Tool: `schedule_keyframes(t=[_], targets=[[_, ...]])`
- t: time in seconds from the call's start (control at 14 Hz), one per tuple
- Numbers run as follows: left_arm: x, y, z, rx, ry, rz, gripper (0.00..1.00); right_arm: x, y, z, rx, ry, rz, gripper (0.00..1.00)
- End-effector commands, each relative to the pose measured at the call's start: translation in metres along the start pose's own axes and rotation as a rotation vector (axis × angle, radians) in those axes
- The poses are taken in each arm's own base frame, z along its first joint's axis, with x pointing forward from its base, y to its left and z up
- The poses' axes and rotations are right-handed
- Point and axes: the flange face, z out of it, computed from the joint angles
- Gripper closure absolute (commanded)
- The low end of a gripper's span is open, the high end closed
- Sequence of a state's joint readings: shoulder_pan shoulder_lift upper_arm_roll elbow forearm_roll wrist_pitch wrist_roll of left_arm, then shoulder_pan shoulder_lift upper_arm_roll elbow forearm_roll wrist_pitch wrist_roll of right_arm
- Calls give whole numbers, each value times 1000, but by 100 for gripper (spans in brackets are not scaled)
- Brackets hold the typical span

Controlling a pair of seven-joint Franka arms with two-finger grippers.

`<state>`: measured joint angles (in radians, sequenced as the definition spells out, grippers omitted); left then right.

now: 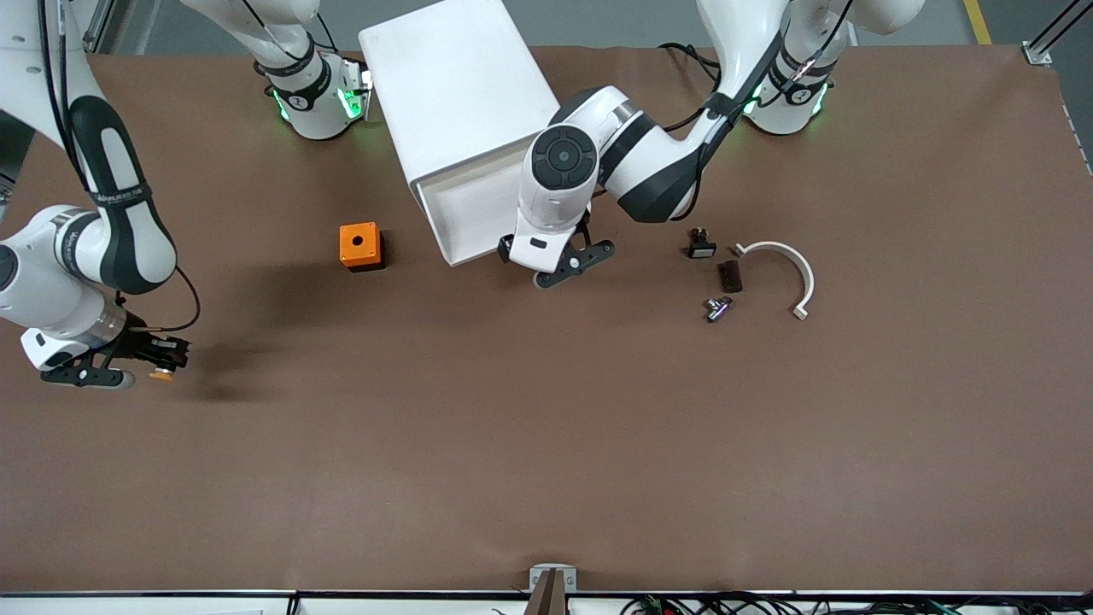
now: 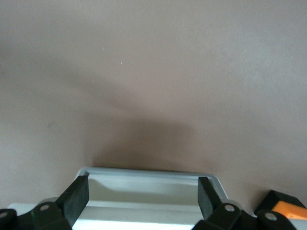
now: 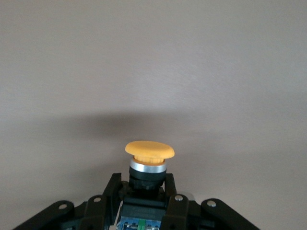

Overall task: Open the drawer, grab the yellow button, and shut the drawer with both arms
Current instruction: 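Lower the button onto the table while the left gripper closes the drawer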

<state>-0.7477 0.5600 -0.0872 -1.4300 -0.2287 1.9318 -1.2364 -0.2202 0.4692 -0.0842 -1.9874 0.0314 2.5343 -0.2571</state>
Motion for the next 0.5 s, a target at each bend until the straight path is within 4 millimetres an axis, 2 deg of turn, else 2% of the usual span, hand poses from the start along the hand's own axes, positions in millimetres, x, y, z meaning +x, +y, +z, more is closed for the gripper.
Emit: schedule_keyframes(t=[0.0, 0.21, 0.43], targets=[[-11, 5, 8, -24, -79, -36, 0, -5, 10, 24, 2, -14, -23, 100], [-22, 9, 14, -35, -138, -50, 0, -10, 5, 45, 10, -48, -36, 100], [-36, 12, 19, -44, -195, -61, 0, -7, 4, 43, 10, -42, -120, 100]])
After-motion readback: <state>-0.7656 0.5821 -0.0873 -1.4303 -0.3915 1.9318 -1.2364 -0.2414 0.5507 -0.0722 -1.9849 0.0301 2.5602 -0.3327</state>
